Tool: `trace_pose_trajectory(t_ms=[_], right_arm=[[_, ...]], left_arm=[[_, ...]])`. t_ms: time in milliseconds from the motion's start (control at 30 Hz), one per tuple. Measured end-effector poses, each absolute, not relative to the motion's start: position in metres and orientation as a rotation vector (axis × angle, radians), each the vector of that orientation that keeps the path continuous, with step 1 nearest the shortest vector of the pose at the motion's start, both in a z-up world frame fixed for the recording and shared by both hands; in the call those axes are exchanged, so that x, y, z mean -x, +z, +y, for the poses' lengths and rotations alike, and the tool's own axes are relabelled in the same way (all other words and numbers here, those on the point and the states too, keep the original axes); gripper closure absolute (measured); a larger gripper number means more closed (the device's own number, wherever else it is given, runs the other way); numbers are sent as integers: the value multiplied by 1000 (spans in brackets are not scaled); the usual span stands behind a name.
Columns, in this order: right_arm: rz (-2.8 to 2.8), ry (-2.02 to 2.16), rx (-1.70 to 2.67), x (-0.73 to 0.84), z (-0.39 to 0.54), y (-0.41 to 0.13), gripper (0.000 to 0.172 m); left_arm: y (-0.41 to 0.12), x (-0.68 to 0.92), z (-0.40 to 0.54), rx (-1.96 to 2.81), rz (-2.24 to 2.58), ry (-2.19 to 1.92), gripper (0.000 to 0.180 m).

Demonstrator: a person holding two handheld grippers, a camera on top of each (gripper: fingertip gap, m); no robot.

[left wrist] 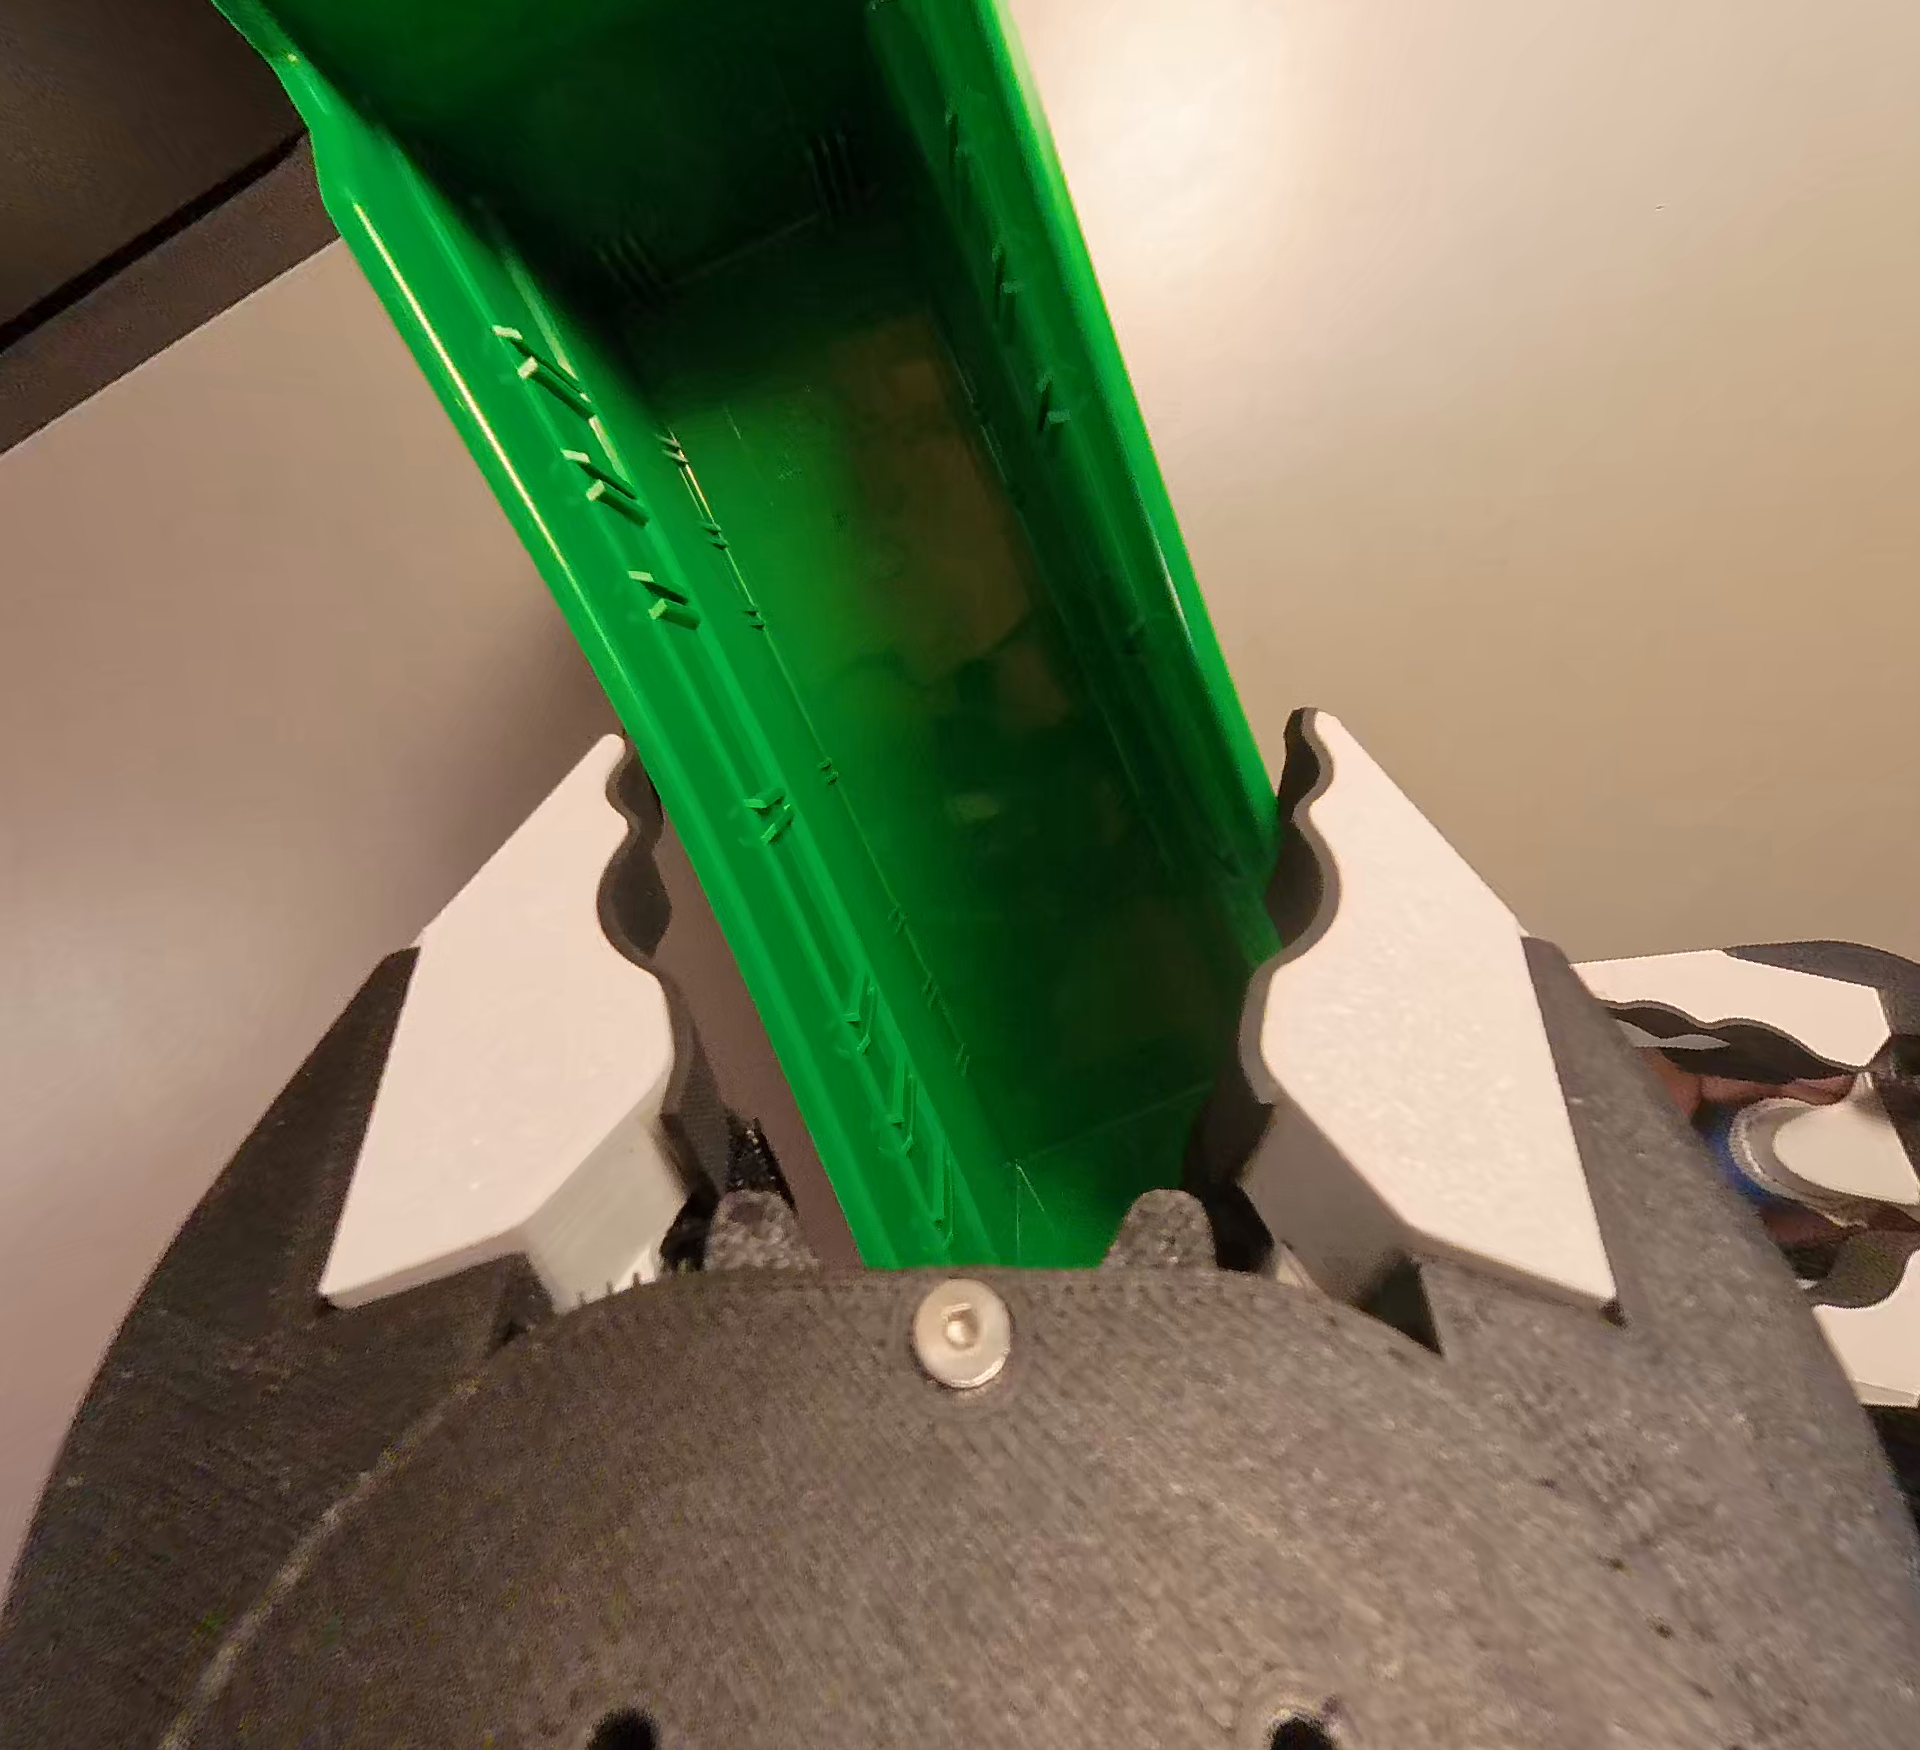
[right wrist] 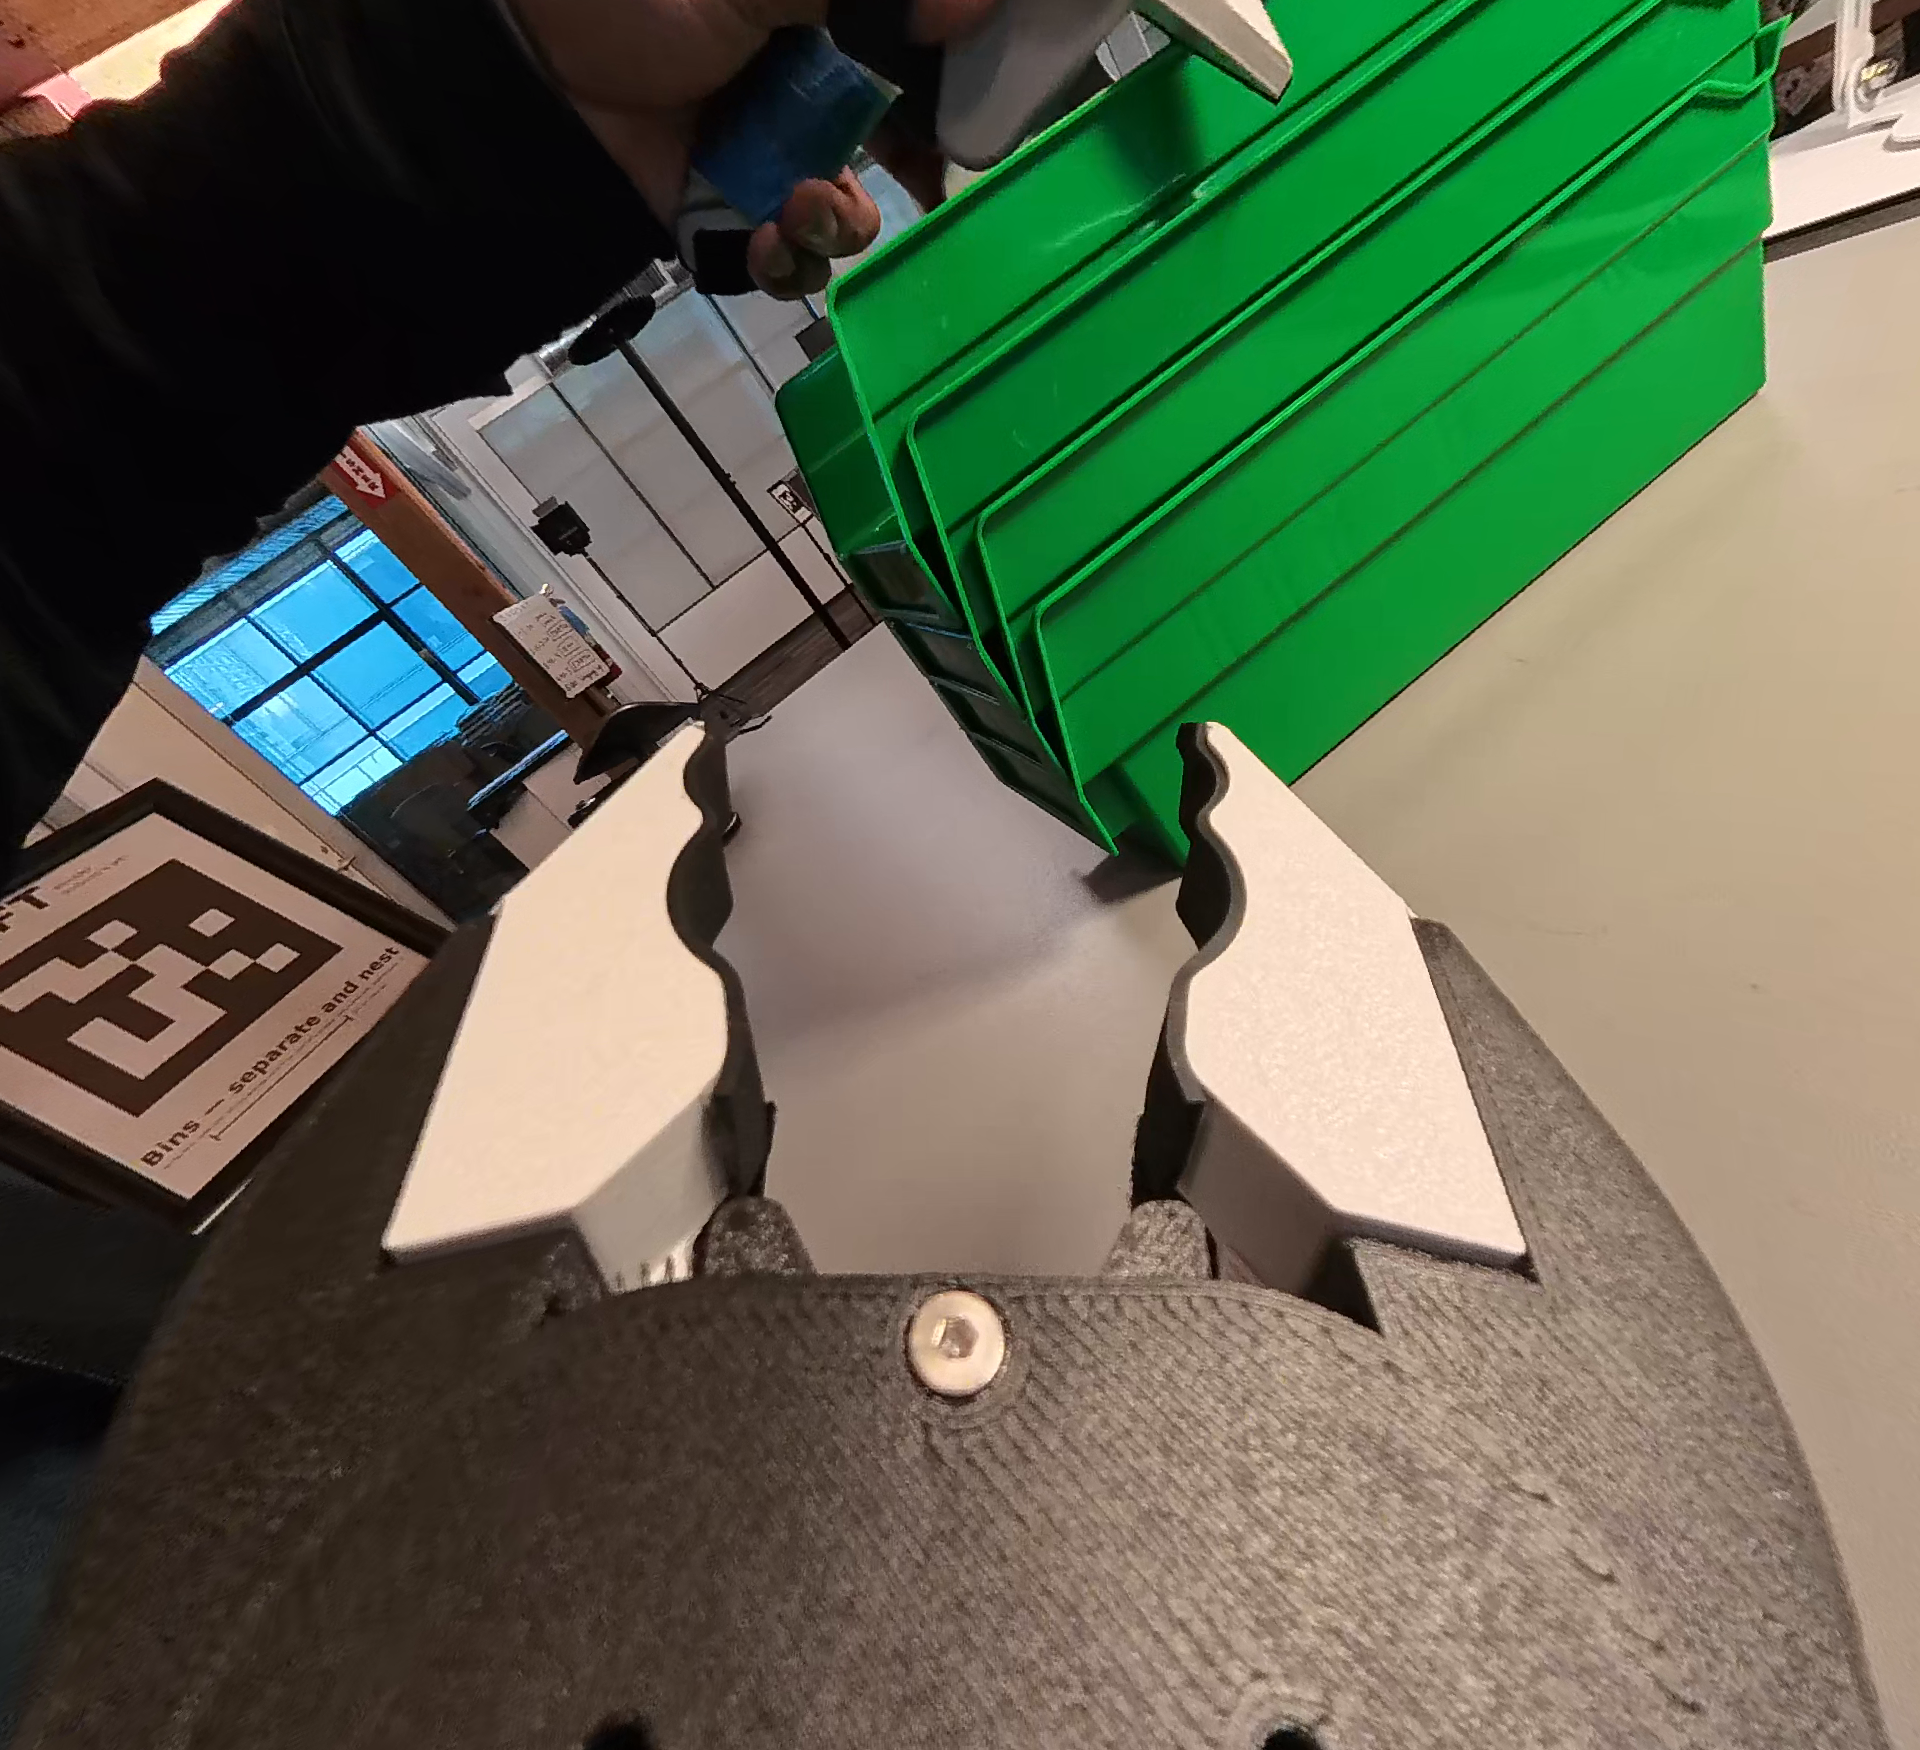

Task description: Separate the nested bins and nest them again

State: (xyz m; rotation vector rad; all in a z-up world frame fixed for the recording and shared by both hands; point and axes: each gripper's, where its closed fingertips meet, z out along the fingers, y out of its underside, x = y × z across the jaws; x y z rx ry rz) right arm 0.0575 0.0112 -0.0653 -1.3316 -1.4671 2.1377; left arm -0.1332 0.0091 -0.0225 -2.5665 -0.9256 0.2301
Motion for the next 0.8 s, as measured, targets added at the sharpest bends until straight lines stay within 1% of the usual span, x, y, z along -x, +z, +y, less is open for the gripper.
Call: trace_pose_trajectory(t_ms=[367,400,500,700,800], right_arm=[[-1445,2182,1314,-60,12,-61,84],[-1444,2183,1312,-60,12,-61,84],[-1442,2185,1309,-61,13,-61,84],[-1444,2188,1305,-61,12,-61,84],[-1446,2187,1302,-61,11,-60,84]], left_arm=[[-15,128,8,2575,-919,242,72],[-15,127,7,2580,-915,248,72],[-17,124,6,2595,-915,249,61],[-20,121,4,2596,-918,272,55],[-28,119,1,2614,-923,256,49]])
